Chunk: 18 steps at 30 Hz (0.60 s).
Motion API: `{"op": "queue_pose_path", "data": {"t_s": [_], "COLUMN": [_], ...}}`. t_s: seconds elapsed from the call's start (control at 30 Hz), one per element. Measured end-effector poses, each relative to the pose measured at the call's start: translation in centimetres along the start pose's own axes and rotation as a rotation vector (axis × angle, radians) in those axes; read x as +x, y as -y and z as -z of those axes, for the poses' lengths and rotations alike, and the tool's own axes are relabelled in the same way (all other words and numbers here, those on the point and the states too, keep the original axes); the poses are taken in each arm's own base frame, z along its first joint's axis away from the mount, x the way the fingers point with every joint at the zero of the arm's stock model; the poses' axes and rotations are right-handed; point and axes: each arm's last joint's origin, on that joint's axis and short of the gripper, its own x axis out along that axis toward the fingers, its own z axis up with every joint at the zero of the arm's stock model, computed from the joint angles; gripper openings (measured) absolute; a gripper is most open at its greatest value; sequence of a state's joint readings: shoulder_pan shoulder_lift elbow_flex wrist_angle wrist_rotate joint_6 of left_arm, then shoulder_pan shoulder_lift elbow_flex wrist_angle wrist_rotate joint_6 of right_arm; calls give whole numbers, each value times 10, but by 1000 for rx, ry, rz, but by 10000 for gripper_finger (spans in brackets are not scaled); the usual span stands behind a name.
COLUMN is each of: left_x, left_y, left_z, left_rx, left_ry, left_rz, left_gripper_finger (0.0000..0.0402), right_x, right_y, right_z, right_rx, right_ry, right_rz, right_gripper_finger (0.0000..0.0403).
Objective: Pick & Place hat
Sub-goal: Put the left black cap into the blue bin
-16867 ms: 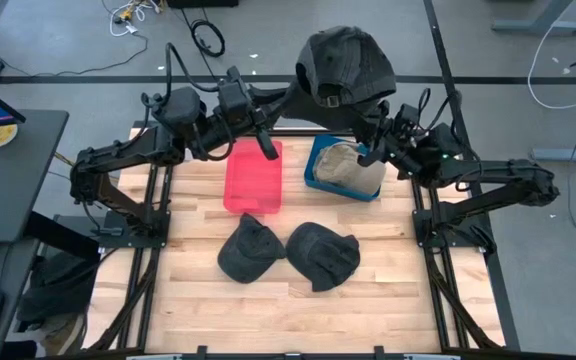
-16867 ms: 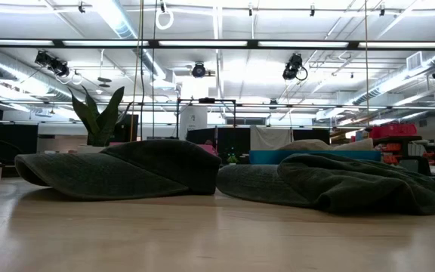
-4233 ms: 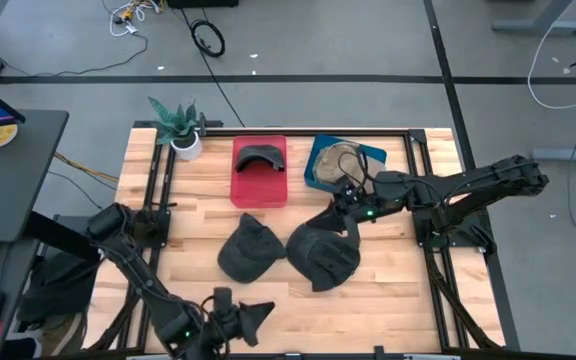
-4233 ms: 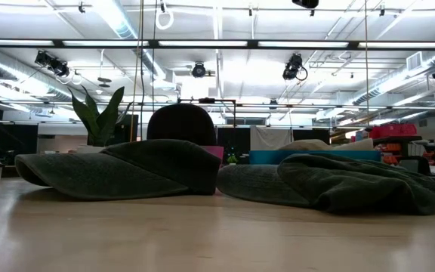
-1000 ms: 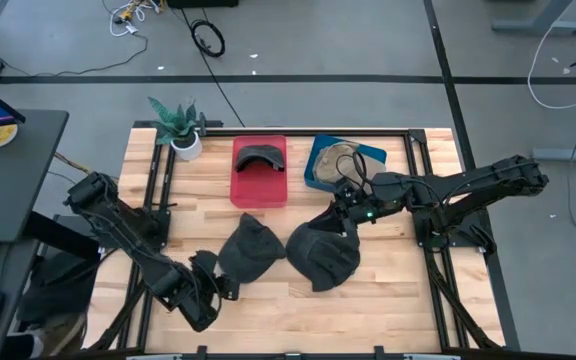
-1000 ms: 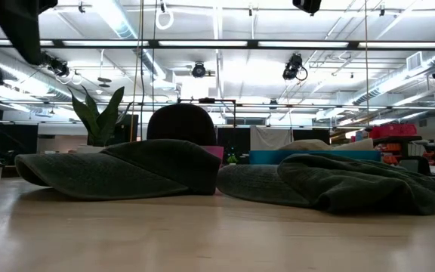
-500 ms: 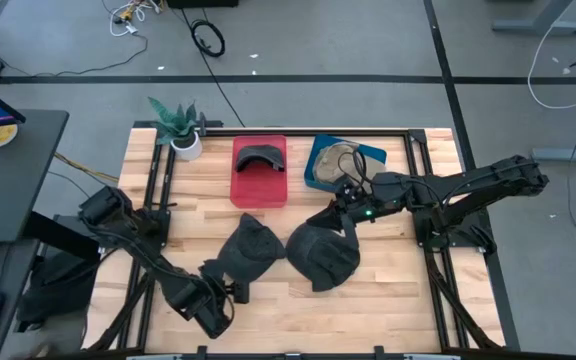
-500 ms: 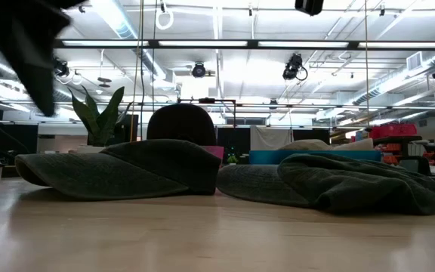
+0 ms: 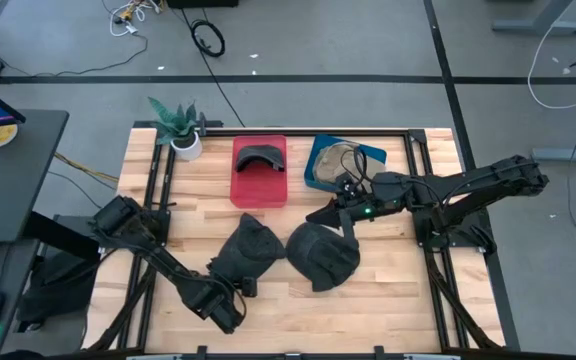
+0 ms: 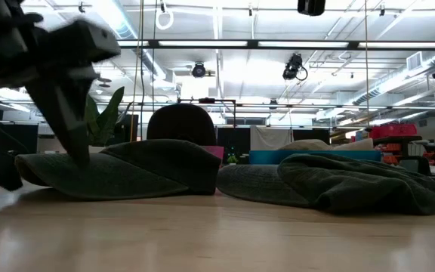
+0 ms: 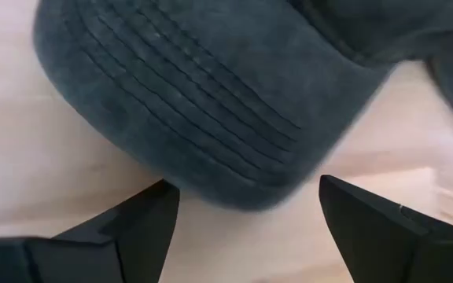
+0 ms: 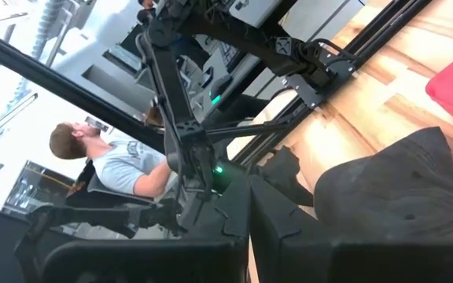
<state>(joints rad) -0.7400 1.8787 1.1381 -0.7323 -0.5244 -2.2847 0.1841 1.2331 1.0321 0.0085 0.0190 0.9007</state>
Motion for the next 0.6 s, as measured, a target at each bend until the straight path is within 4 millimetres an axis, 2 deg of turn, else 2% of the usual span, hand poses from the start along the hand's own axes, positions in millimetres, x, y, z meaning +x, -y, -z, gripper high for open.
{"op": "queue_pose_path", "data": {"t_s": [0.23,0.33,0.47,0.6], "left_x": [14,17,19,18], "left_y": [3,4,3,1], "left_z": [-2,-6,-11,-14], "left_rx": [1,8,23,47], "left_ry": [56,95,137,161], "left_rz": [-1,8,-8,-29], "left_gripper_finger": [308,293,240,155], "right_x": [0,0,0,0], "right_y": [0,0,0,0], "right_z": [0,0,0,0], "right_rx": [14,24,25,22], "right_ry": [0,0,-1,-2], "right_rz": [1,2,3,4], "right_gripper_finger": [6,6,6,6]}}
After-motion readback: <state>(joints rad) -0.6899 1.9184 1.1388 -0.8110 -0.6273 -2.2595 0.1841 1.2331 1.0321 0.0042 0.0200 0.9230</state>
